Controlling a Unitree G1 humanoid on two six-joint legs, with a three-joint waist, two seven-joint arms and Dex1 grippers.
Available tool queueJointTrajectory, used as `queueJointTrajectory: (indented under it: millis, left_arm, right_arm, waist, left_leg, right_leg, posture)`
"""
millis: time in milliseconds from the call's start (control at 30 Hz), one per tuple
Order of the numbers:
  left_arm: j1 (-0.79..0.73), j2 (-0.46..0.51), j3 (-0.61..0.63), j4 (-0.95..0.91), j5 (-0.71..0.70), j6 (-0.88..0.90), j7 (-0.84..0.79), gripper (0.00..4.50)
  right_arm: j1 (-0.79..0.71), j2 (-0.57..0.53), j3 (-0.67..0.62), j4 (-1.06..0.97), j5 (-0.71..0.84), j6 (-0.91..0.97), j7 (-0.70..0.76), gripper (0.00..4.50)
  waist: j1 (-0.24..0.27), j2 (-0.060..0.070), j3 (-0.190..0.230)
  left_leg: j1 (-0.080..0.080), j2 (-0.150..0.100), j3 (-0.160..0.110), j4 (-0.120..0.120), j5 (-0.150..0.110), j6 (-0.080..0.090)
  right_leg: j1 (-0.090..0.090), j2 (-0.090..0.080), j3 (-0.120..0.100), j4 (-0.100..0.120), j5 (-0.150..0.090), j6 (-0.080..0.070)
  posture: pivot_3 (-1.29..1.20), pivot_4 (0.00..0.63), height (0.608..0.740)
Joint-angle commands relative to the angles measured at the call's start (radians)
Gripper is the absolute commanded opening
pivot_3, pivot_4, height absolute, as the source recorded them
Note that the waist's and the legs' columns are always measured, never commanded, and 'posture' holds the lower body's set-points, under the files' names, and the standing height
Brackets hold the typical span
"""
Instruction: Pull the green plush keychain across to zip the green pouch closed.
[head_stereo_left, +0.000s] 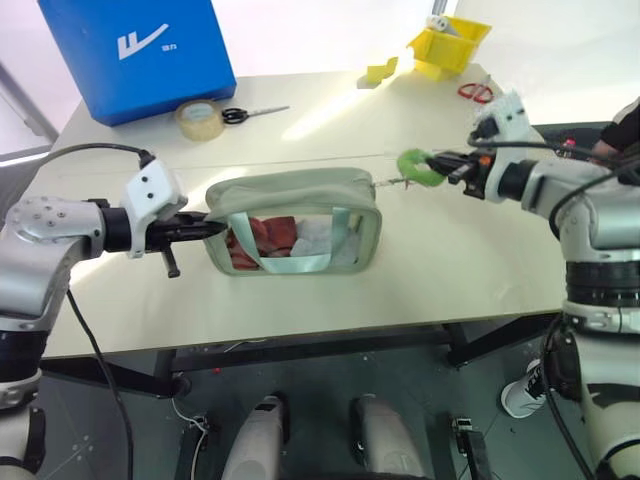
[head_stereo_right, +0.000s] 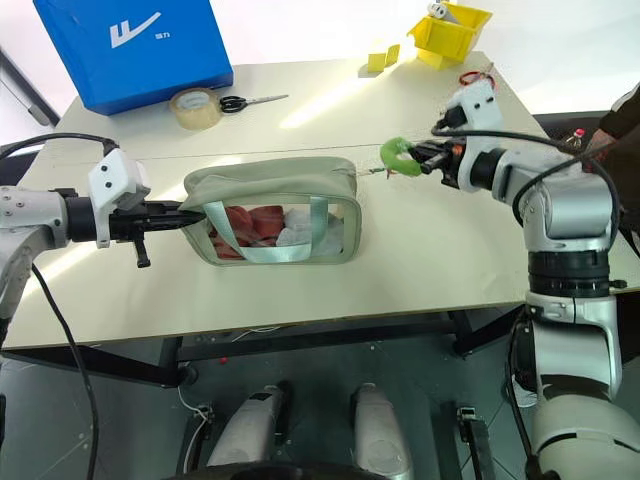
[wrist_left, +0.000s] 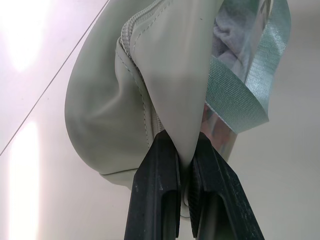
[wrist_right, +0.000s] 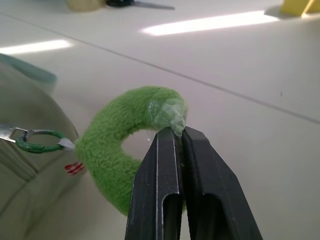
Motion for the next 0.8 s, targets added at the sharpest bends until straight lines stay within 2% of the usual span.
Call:
queueJointTrajectory:
  millis: [33, 200, 333, 500, 633, 667, 700, 800]
  left_arm:
    - [-0.008, 0.012, -0.006, 0.005, 0.017, -0.005, -0.008, 0.0]
    - [-0.024, 0.006, -0.016, 0.018, 0.023, -0.008, -0.01, 0.0]
    - [-0.023, 0.001, -0.021, 0.013, 0.024, -0.007, -0.008, 0.0]
    - [-0.022, -0.003, -0.019, 0.016, 0.027, -0.01, -0.004, 0.0]
    - [-0.015, -0.001, -0.012, 0.007, 0.024, -0.006, -0.001, 0.0]
    - [-0.013, 0.0, -0.009, 0.006, 0.023, -0.005, -0.001, 0.0]
    - [-0.011, 0.002, -0.007, 0.005, 0.023, -0.005, -0.001, 0.0]
    - [-0.011, 0.007, -0.002, 0.01, 0.024, -0.007, -0.001, 0.0]
  right_arm:
    - [0.052, 0.037, -0.023, -0.045, -0.001, 0.012, -0.063, 0.03]
    - [0.168, 0.137, 0.038, -0.11, 0.01, 0.046, -0.101, 0.03]
    - [0.193, 0.207, 0.085, -0.115, 0.001, 0.04, -0.124, 0.03]
    - [0.177, 0.204, 0.15, -0.044, -0.055, -0.036, -0.109, 0.03]
    - [0.136, 0.177, 0.129, -0.034, -0.034, -0.051, -0.056, 0.03]
    - [0.125, 0.165, 0.117, -0.042, -0.019, -0.046, -0.034, 0.69]
    - [0.111, 0.144, 0.109, -0.051, -0.011, -0.045, -0.011, 1.0]
    - [0.075, 0.061, 0.089, -0.065, 0.011, -0.05, 0.064, 2.53]
  waist:
    - [0.0, 0.0, 0.0]
    - [0.0, 0.0, 0.0]
    - [-0.001, 0.0, 0.0]
    - [0.0, 0.0, 0.0]
    - [0.0, 0.0, 0.0]
    - [0.0, 0.0, 0.0]
    - [0.0, 0.0, 0.0]
    - [0.0, 0.0, 0.0]
  left_leg:
    - [0.0, 0.0, 0.0, 0.0, 0.0, 0.0]
    - [0.0, 0.0, 0.0, 0.0, 0.0, 0.0]
    - [0.001, 0.0, 0.0, 0.001, 0.0, 0.0]
    - [0.001, 0.0, 0.0, 0.001, 0.0, 0.0]
    - [0.001, 0.0, 0.0, 0.001, 0.0, 0.0]
    - [0.001, 0.0, 0.0, 0.001, 0.0, 0.0]
    - [0.001, 0.0, 0.0, 0.001, 0.0, 0.0]
    - [0.001, 0.0, 0.0, 0.001, 0.0, 0.0]
  right_leg:
    - [0.0, 0.0, 0.0, 0.0, 0.0, 0.0]
    - [0.0, 0.0, 0.0, 0.0, 0.0, 0.001]
    - [0.001, 0.001, 0.0, 0.0, 0.001, 0.002]
    - [0.001, 0.001, 0.0, 0.0, 0.001, 0.001]
    - [0.001, 0.001, 0.0, 0.0, 0.001, 0.002]
    - [0.001, 0.001, 0.0, 0.0, 0.001, 0.002]
    - [0.001, 0.001, 0.0, 0.0, 0.001, 0.002]
    - [0.001, 0.001, 0.0, 0.0, 0.001, 0.002]
  posture:
    - [0.0, 0.15, 0.74]
    - [0.0, 0.15, 0.74]
    - [0.0, 0.15, 0.74]
    - [0.0, 0.15, 0.74]
    - [0.0, 0.15, 0.74]
    - [0.0, 0.15, 0.74]
    - [0.0, 0.15, 0.74]
    - [0.0, 0.15, 0.74]
